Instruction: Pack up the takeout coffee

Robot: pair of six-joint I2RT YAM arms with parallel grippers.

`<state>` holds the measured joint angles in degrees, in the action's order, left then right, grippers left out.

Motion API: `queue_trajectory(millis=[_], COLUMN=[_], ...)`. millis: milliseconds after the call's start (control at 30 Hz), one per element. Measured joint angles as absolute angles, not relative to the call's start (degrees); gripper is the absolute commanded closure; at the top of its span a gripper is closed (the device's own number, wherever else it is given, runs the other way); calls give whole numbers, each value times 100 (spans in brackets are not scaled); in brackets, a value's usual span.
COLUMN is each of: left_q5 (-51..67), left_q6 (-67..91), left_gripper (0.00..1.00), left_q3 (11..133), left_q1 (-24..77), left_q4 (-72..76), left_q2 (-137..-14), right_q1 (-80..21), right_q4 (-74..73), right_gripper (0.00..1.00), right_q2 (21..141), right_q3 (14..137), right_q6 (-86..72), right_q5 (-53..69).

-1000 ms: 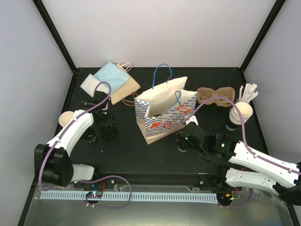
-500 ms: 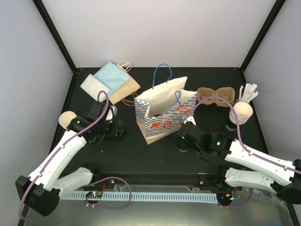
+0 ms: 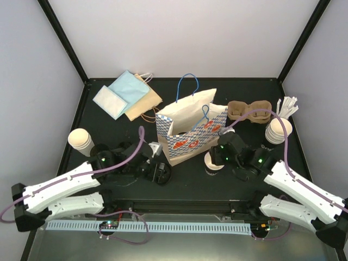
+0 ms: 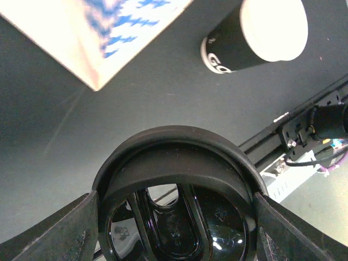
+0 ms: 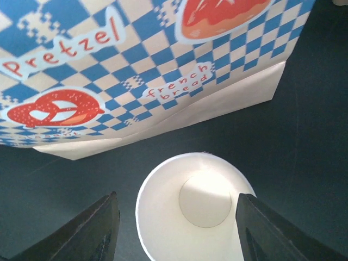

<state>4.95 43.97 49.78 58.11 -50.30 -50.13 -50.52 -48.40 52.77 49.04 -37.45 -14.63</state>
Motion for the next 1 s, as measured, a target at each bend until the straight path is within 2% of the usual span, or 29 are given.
queue_trajectory(millis=[367,500,1000], left_q5=[-711,-991,-1481], left_q6=[4661,4405,2895], left_gripper=[32,31,32], left_q3=[6337,6973,8534], left_q1=[7535,7734,7776], left_q4=[-4438,-4340,-4407], left_q2=[-6829,-7454,-9491], right_q1=[-3944,-3795,-3752], right_q4=[-5041,-5266,-5850], right_gripper=[39,35,35], right_q2=[4687,4405,3398], right_q3=[4722,4733,4921], right_q6=[-3636,-3789,-4281], right_q5=[-991,-1090,-1804])
